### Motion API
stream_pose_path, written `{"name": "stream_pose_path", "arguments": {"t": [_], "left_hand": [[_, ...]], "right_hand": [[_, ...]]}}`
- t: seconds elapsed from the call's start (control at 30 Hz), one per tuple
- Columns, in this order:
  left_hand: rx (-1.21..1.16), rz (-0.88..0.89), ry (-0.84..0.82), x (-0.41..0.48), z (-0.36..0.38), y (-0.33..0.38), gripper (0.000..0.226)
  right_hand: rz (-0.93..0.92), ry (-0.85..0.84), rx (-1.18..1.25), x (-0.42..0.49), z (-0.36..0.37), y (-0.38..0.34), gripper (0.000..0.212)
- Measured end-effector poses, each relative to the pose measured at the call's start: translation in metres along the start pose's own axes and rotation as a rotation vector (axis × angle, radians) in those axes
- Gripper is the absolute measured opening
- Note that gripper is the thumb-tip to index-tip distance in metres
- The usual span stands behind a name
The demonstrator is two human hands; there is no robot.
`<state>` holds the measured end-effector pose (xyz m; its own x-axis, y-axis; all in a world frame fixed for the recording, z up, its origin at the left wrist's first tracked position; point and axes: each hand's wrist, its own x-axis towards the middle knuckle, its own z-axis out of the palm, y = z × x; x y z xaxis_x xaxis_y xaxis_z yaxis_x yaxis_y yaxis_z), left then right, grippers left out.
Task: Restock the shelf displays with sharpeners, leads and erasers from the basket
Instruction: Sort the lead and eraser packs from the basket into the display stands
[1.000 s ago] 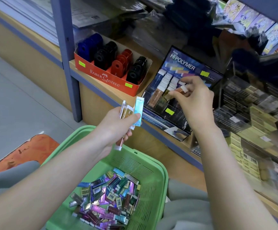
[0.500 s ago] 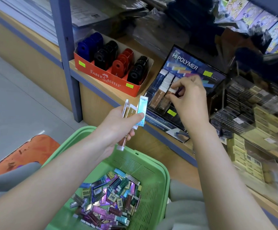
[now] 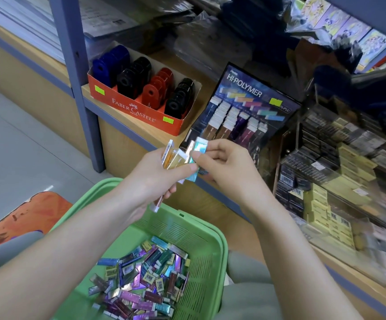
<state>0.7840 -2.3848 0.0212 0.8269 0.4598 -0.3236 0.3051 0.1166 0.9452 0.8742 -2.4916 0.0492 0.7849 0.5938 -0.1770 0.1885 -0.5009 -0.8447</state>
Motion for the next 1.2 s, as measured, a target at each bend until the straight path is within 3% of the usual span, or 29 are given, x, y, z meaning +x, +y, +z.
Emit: {"name": "stream_pose_path", "arguments": {"t": [0.23, 0.43, 0.57, 0.7, 0.9, 1.03, 1.2], "left_hand": [[0.003, -0.011, -0.007, 0.002, 0.005, 0.003, 0.02], [0.004, -0.03, 0.024, 0.006, 0.011, 0.001, 0.028], [-0.001, -0.05, 0.027, 0.008, 0.013, -0.002, 0.029], [-0.019, -0.066, 0.021, 0.011, 0.016, -0.003, 0.043], [-0.036, -0.082, 0.016, 0.015, 0.016, -0.005, 0.06], [-0.04, -0.085, 0.009, 0.015, 0.019, -0.004, 0.056], [-0.039, -0.085, 0.011, 0.015, 0.017, -0.005, 0.06]], "right_hand": [[0.011, 0.026, 0.254, -0.004, -0.016, 0.004, 0.011], [0.029, 0.336, 0.437, 0.007, -0.05, 0.011, 0.014], [-0.01, 0.537, 0.223, 0.022, -0.076, 0.032, 0.015], [-0.096, 0.662, -0.188, 0.029, -0.094, 0.05, 0.015], [-0.251, 0.68, -0.485, 0.037, -0.101, 0.058, 0.011], [-0.215, 0.655, -0.45, 0.042, -0.1, 0.063, 0.023], [-0.378, 0.719, -0.421, 0.046, -0.098, 0.06, 0.015]]}}
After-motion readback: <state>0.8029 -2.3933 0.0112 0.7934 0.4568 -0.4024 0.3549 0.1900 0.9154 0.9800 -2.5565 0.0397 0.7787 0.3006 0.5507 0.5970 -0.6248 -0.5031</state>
